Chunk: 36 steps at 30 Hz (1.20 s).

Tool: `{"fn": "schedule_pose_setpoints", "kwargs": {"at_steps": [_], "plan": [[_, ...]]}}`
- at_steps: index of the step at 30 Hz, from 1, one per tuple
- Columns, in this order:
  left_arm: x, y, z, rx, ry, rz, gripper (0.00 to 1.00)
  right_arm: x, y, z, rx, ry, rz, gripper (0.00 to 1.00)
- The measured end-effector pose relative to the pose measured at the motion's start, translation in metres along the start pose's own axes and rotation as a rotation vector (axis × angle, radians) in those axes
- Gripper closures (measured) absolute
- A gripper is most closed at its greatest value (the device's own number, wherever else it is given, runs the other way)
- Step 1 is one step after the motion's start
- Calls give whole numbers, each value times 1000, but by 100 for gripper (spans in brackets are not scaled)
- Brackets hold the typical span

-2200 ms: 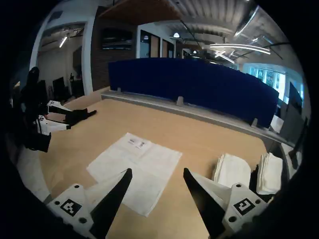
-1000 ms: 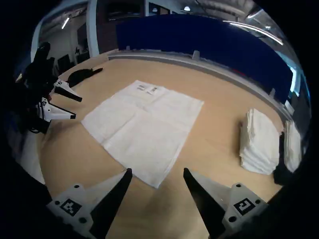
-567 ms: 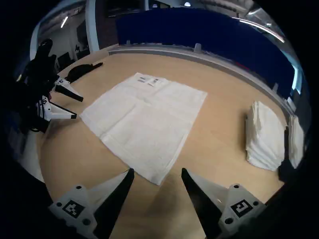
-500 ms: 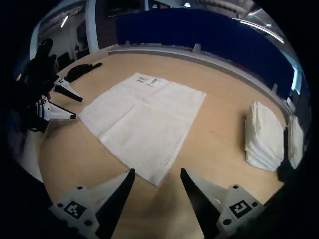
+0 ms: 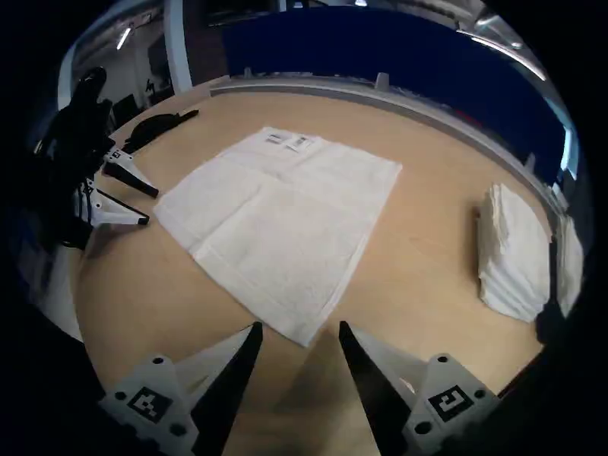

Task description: Fold towel

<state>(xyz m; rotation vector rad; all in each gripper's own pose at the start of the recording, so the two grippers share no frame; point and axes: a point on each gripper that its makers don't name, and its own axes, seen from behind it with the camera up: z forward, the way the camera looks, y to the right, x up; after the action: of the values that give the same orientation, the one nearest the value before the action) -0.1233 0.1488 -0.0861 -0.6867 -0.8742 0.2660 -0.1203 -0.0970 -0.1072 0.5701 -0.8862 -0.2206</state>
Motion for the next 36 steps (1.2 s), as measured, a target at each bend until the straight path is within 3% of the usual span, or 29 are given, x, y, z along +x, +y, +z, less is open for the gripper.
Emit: {"fn": "schedule_pose_setpoints", "kwargs": {"at_steps": [2,7,20,30,36], "plan": [[0,0,0,3,-6,4,31,-2,-1,1,2,-8,-4,25],[-3,-1,0,11,-20,5,38,-6,-3,4,13,-23,-6,36],[0,2,-1,4,-29,-35,39,-7,-3,6,7,-27,-6,38],[-3,0,1,15,-38,-32,44,-8,-1,7,-2,-34,-15,62],[-4,-1,2,25,-48,-34,49,-9,-1,7,-14,-36,-22,68]]}}
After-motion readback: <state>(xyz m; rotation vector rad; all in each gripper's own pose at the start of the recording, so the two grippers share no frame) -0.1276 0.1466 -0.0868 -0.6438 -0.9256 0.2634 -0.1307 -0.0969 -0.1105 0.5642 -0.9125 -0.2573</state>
